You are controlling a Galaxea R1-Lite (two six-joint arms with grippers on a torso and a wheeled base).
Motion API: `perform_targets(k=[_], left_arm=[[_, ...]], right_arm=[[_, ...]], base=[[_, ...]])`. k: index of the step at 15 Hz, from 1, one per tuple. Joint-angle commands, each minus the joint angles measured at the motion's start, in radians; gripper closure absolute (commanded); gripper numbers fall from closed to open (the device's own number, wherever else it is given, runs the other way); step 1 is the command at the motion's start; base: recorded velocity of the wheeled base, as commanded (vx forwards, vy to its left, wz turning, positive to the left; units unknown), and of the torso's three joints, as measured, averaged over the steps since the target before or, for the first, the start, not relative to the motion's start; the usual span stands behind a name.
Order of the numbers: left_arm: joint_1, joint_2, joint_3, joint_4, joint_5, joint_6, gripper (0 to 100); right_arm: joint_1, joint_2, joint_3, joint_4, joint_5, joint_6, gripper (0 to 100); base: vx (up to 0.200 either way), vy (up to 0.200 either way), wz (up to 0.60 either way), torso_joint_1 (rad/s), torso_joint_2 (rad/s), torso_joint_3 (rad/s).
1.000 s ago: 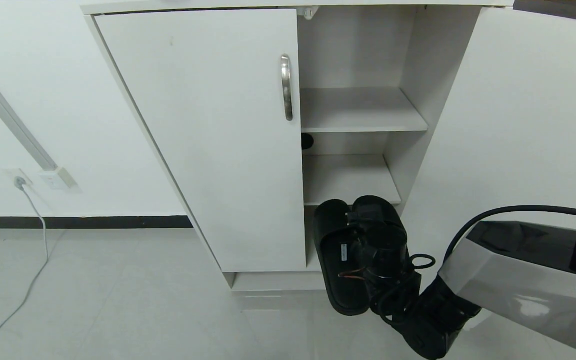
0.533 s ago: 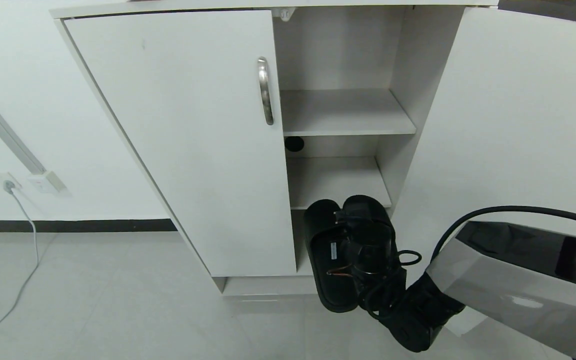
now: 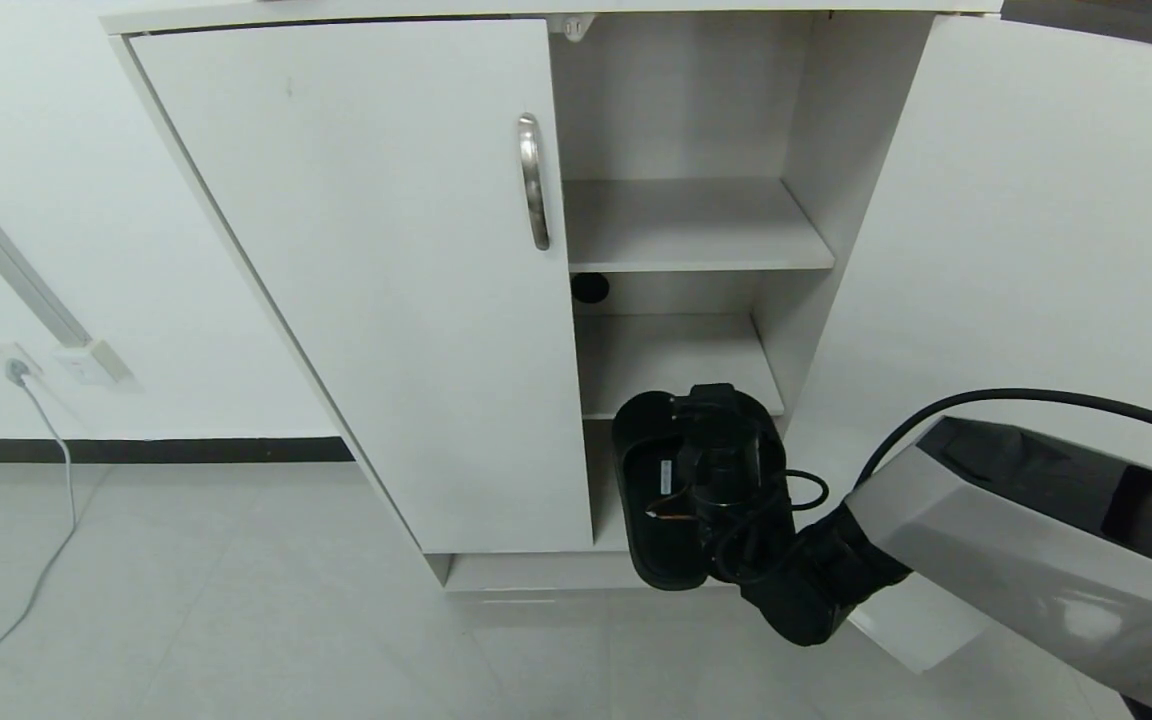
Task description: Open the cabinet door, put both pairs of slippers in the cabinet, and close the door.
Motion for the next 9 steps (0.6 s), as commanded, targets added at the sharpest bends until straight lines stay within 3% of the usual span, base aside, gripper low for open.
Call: perform_targets(k=[1,2,9], left_arm=[[0.0,0.002,0.0,0.0,0.0,0.0,100],[0.0,0.002,0.0,0.0,0.0,0.0,100],[0.0,0.002,0.0,0.0,0.0,0.0,100]], right_arm=[[-0.001,0.009,-0.012,-0.003,-0.011,-0.002,100],[-0.001,0.009,-0.013,-0.003,-0.015,-0.004,100],[-0.001,0.023,-0.015,-0.003,-0.015,-0.005,100]], base=[[0.0,0.0,0.0,0.0,0.0,0.0],[0.0,0.0,0.0,0.0,0.0,0.0],[0.2,0.0,0.0,0.0,0.0,0.001]])
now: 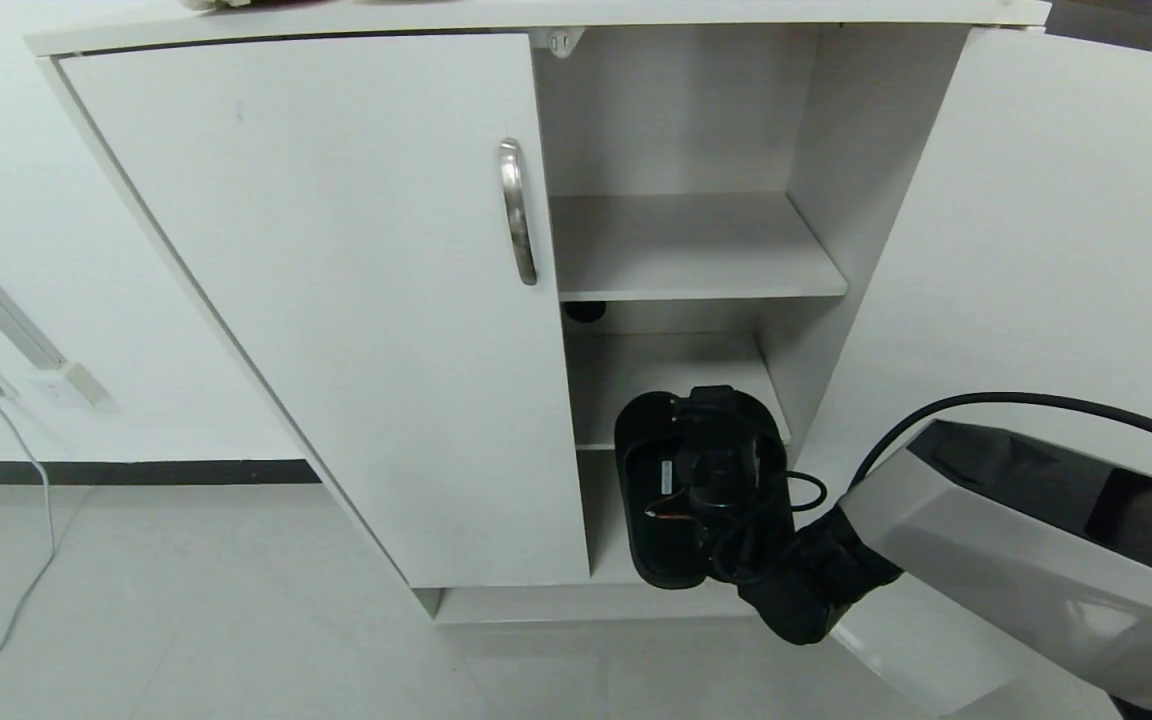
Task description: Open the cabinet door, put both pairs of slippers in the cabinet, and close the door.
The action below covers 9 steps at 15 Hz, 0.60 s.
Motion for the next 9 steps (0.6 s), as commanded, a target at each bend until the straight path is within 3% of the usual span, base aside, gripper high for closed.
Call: perform_targets(k=[1,4,9], left_arm=[[0.0,0.002,0.0,0.0,0.0,-0.001,100],[0.0,0.002,0.0,0.0,0.001,-0.005,100],[0.0,0.002,0.0,0.0,0.012,-0.01,100]], right_arm=[[0.0,0.005,0.0,0.001,-0.001,0.0,100],[-0.003,0.006,0.0,-0.002,-0.001,0.0,100],[-0.033,0.032,-0.018,-0.002,0.013,-0.005,100]], base=[[0.2,0.0,0.0,0.002,0.0,0.002],[0.2,0.0,0.0,0.005,0.0,0.002],[0.0,0.0,0.0,0.0,0.0,0.0]])
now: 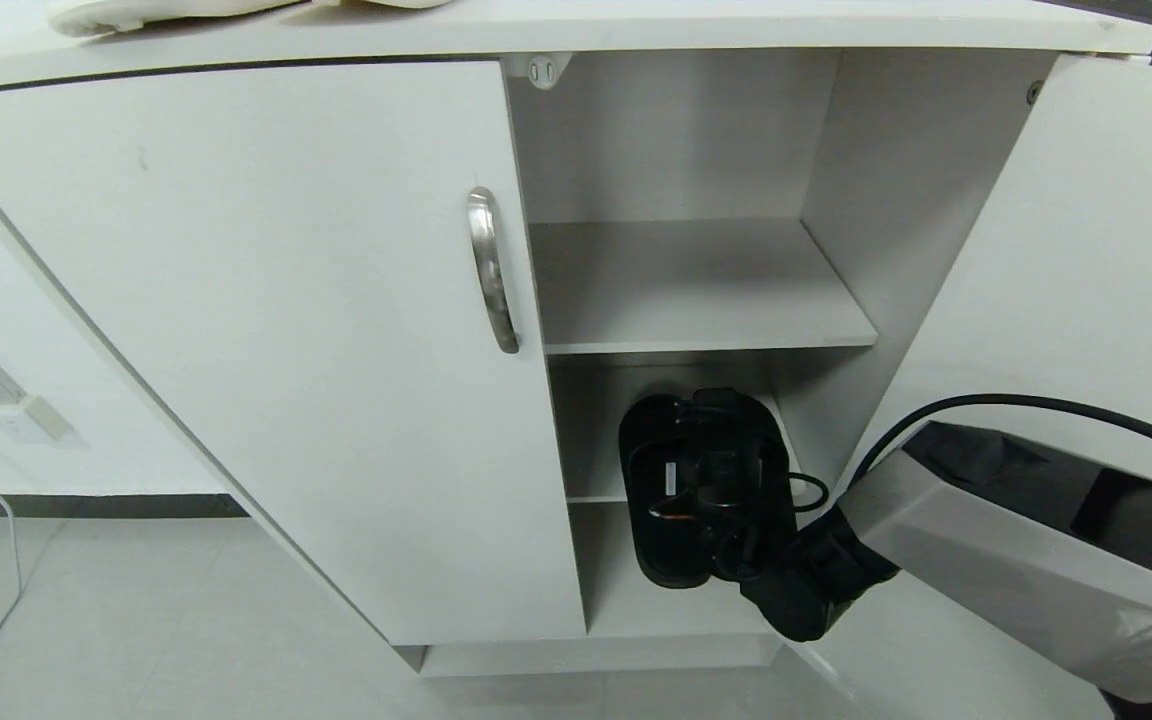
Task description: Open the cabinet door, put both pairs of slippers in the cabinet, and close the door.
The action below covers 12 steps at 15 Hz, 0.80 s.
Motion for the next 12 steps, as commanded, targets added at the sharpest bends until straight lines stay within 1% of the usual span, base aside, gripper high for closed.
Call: perform_targets(k=[1,7,12], left_arm=[[0.0,0.002,0.0,0.0,0.002,-0.002,100],[0.0,0.002,0.0,0.0,0.002,-0.002,100],[0.0,0.002,0.0,0.0,0.002,-0.002,100]], right_arm=[[-0.02,0.028,-0.037,0.001,0.001,-0.004,100],[-0.067,0.13,-0.232,0.009,0.017,-0.069,100],[-0.083,0.147,-0.341,0.076,0.023,-0.075,100]], base=[[0.0,0.0,0.0,0.0,0.0,0.0],[0.0,0.0,0.0,0.0,0.0,0.0],[0.0,0.0,0.0,0.0,0.0,0.0]])
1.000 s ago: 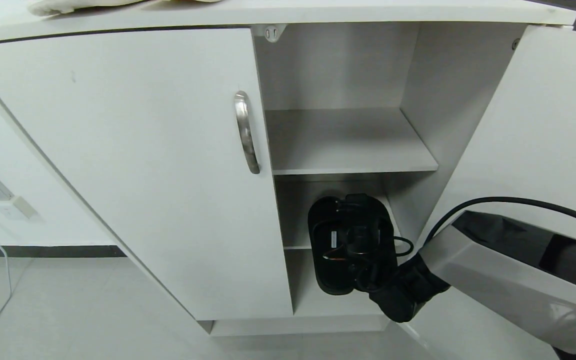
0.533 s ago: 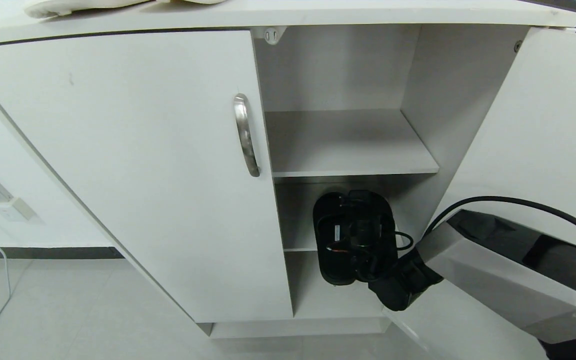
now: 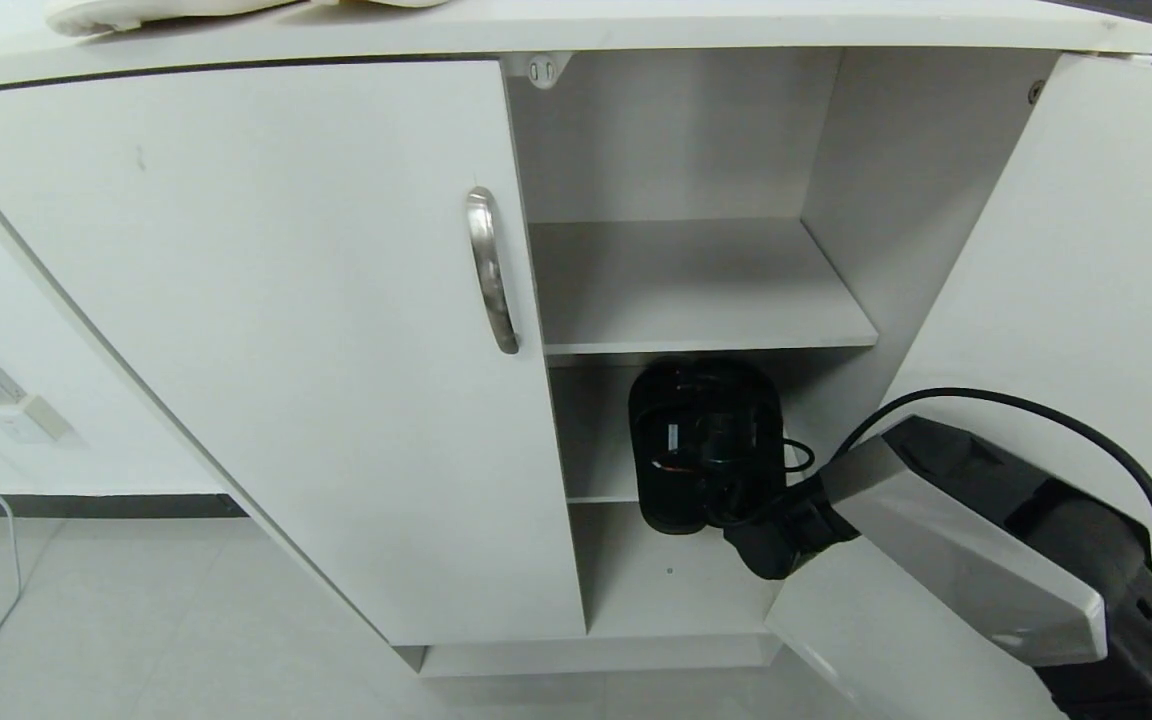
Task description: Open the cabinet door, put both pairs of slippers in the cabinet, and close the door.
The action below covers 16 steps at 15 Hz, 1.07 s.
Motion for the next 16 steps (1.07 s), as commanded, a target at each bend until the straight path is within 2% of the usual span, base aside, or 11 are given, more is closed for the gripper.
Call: perform_targets(k=[1,7,16], left_arm=[[0.0,0.002,0.0,0.0,0.0,0.0,100],[0.0,0.002,0.0,0.0,0.0,0.0,100],[0.0,0.002,0.0,0.0,0.0,0.0,100]], right_arm=[[-0.001,0.011,-0.046,0.018,0.001,0.0,100],[0.001,0.057,-0.157,0.093,0.046,0.007,100],[-0.002,0.082,-0.162,0.099,0.049,0.008,100]], base=[[0.0,0.0,0.0,0.0,0.0,0.0],[0.0,0.0,0.0,0.0,0.0,0.0],[0.0,0.0,0.0,0.0,0.0,0.0]])
